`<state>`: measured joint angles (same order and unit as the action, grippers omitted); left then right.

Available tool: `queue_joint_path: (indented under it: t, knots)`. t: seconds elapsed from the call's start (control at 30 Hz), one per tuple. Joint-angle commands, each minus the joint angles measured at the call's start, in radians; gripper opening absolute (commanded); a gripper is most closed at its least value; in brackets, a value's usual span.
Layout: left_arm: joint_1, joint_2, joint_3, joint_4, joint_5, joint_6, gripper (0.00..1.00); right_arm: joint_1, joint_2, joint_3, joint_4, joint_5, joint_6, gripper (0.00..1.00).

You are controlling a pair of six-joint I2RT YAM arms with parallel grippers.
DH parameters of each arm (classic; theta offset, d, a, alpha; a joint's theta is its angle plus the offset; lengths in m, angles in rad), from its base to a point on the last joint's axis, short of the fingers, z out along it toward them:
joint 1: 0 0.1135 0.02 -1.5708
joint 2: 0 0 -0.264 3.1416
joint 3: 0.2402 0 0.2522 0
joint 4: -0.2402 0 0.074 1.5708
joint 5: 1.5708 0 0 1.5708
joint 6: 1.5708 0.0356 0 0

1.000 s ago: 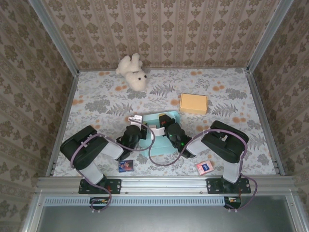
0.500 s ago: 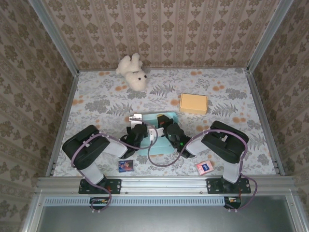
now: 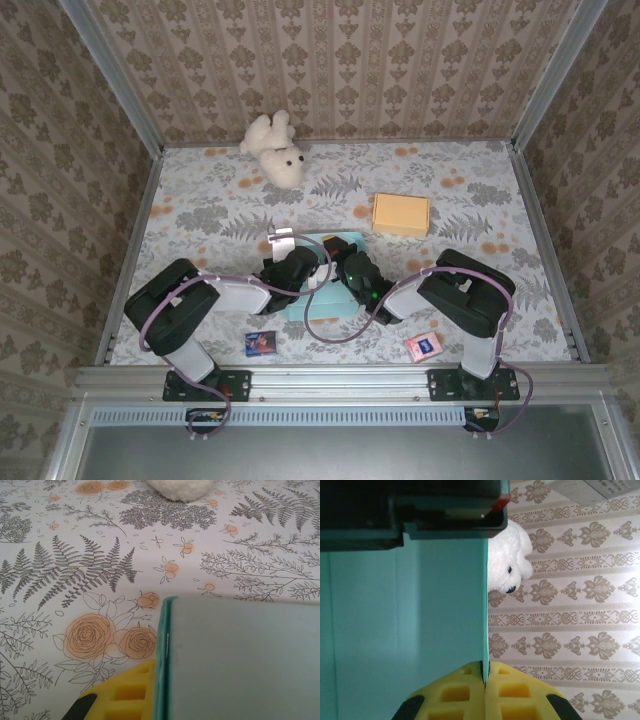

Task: Fold the paper box

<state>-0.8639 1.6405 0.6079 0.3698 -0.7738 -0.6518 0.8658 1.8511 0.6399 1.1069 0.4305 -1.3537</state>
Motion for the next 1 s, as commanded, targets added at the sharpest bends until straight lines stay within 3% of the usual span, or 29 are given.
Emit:
queue_joint_path:
  t: [0.0, 0.13, 0.43, 0.53, 0.83, 0.97]
  knots:
    - [0.076, 0.041, -0.023, -0.124, -0.249, -0.045, 0.03, -0.005, -0.024, -0.045, -0.102, 0.05, 0.052, 0.0]
    - [0.073, 0.017, -0.051, 0.011, -0.118, 0.041, 0.12, -0.004, -0.015, -0.039, -0.111, 0.05, 0.058, 0.0]
    - [0.072, -0.072, -0.073, 0.024, 0.007, 0.087, 0.32, -0.005, -0.014, -0.031, -0.125, 0.054, 0.072, 0.0]
    - [0.072, -0.124, -0.096, 0.018, 0.042, 0.094, 0.33, -0.003, -0.015, -0.029, -0.128, 0.056, 0.073, 0.0]
    - [0.042, -0.29, -0.173, 0.036, 0.253, 0.203, 0.5, -0.005, -0.016, -0.02, -0.151, 0.066, 0.084, 0.0]
    - [0.021, -0.345, -0.204, 0.021, 0.276, 0.216, 0.55, -0.003, -0.018, -0.022, -0.15, 0.068, 0.083, 0.0]
